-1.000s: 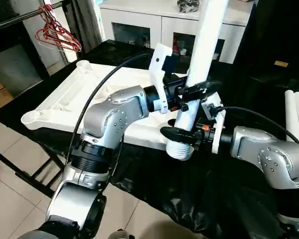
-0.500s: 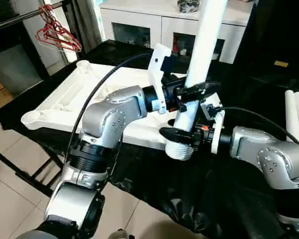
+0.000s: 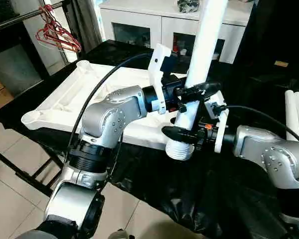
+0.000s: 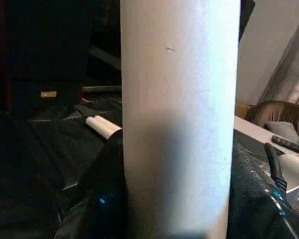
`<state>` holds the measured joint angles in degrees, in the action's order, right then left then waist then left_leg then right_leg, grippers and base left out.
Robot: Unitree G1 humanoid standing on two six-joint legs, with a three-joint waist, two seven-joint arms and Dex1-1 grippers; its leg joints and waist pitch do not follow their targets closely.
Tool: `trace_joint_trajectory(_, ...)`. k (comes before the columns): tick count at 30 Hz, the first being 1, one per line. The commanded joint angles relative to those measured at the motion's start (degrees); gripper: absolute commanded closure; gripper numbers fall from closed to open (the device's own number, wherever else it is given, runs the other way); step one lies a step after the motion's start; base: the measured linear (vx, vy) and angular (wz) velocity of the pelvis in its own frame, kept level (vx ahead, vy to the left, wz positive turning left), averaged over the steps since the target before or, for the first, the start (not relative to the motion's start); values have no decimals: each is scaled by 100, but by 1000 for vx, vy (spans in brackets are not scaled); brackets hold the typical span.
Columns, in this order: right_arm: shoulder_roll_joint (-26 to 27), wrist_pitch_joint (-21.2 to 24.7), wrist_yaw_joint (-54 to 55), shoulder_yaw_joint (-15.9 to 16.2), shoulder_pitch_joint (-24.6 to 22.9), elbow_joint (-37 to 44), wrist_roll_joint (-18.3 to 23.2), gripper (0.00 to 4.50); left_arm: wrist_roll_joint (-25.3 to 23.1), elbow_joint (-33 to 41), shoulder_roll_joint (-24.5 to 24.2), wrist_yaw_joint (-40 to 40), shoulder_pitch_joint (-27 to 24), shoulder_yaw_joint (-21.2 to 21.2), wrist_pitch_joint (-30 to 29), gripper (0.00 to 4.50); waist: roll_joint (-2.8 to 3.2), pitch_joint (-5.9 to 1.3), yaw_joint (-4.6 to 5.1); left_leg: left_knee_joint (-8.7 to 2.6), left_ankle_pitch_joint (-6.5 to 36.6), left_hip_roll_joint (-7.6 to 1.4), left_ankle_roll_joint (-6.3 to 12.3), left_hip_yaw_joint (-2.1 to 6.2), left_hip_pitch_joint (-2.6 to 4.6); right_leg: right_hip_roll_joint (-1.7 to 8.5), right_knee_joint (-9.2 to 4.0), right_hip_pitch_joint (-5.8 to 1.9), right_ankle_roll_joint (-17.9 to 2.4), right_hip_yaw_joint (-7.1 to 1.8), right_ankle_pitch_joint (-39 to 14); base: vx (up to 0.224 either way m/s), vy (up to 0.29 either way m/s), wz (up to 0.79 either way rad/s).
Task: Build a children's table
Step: Pick table leg
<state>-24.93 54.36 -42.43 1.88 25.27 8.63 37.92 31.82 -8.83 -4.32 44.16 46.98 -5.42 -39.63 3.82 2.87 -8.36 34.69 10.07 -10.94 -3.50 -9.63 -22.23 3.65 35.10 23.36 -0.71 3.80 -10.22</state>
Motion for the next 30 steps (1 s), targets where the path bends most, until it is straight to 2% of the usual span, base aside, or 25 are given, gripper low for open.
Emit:
trace_joint_trajectory(1, -55, 53, 31, -160, -25, 98, 45, 153, -1, 48, -61, 80, 64, -51, -37, 264, -124, -457, -19, -303, 401, -143, 216, 47, 45, 398, -385, -368, -932, -238, -952, 0, 0, 0)
trace_joint_trajectory(2, -64, 70, 28, -153, -33, 105, 63, 169, -3, 46, -61, 86, 63, -51, -33, 264, -126, -456, -19, -303, 407, -142, 217, 46, 45, 396, -388, -367, -931, -238, -960, 0, 0, 0)
trace_joint_trajectory(5, -65, 80, 48, -146, -39, 106, 74, 175, -2, 41, -62, 87, 66, -47, -37, 264, -120, -454, -20, -304, 438, -142, 214, 47, 45, 398, -395, -369, -929, -237, -1000, 0, 0, 0)
trace_joint_trajectory(8, -60, 81, 70, -127, -48, 105, 79, 212, 2, 40, -60, 88, 65, -38, -44, 265, -121, -454, -21, -305, 442, -147, 205, 47, 52, 399, -396, -362, -934, -238, -1004, 0, 0, 0)
trace_joint_trajectory(11, -59, 92, 70, -115, -45, 103, 73, 223, -2, 25, -56, 92, 72, -25, -40, 265, -120, -455, -20, -307, 431, -146, 203, 50, 45, 398, -392, -369, -919, -237, -1006, 0, 0, 0)
trace_joint_trajectory(12, -59, 98, 68, -117, -45, 103, 71, 244, -5, 17, -52, 90, 75, -20, -34, 265, -122, -458, -20, -305, 427, -147, 201, 49, 49, 400, -390, -366, -924, -239, -984, 0, 0, 0)
trace_joint_trajectory(16, -62, 77, 83, -112, -52, 83, 66, 252, -134, 16, -56, 92, 75, -43, 227, 265, -122, -460, -23, -304, 410, -145, 206, 48, 48, 401, -389, -366, -927, -239, -960, 0, 0, 0)
trace_joint_trajectory(18, -57, 62, 102, -107, -52, 83, 60, 254, -44, 78, -66, 101, 56, -38, 48, 209, -132, -459, -25, -303, 394, -143, 209, 46, 45, 401, -382, -367, -930, -239, -947, 0, 0, 0)
trace_joint_trajectory(21, -18, 13, 148, -104, -48, 63, 33, 255, 96, 146, -56, 131, 19, 18, -93, 189, -132, -456, -21, -302, 399, -140, 207, 45, 45, 402, -388, -365, -922, -241, -1001, 0, 0, 0)
trace_joint_trajectory(23, 19, -18, 190, -112, -50, 53, 14, 256, 22, 144, -3, 30, -8, 87, 150, 159, -129, -455, -21, -304, 402, -145, 198, 47, 45, 402, -393, -361, -915, -240, -1018, 0, 0, 0)
trace_joint_trajectory(24, 49, -45, 224, -124, -54, 49, 2, 257, 10, 131, 73, -17, -32, 176, 388, 151, -153, -452, -23, -307, 404, -143, 207, 45, 39, 407, -399, -369, -920, -238, -1026, 0, 0, 0)
trace_joint_trajectory(25, 91, -89, 273, -152, -57, 39, -12, 257, 34, 152, 144, -21, -63, 264, 605, 151, -169, -455, -24, -304, 401, -142, 208, 41, 39, 410, -401, -370, -916, -239, -1022, 0, 0, 0)
trace_joint_trajectory(26, 118, -119, 306, -170, -59, 33, -20, 257, 61, 168, 188, -10, -83, 318, 736, 150, -158, -455, -23, -304, 385, -144, 215, 42, 35, 413, -399, -367, -926, -240, -1010, 0, 0, 0)
trace_joint_trajectory(28, 281, -312, 508, -301, -71, -13, -71, 257, 256, 245, 425, -261, -144, 641, 958, 151, -191, -455, -21, -301, 362, -143, 228, 37, 18, 423, -382, -379, -956, -238, -964, 0, 0, 0)
trace_joint_trajectory(30, 460, -462, 779, -462, -74, -82, -120, 257, 189, 299, 506, -476, -248, 765, 1196, 151, -187, -456, -18, -301, 405, -150, 238, 36, 36, 427, -395, -357, -963, -234, -1045, 0, 0, 0)
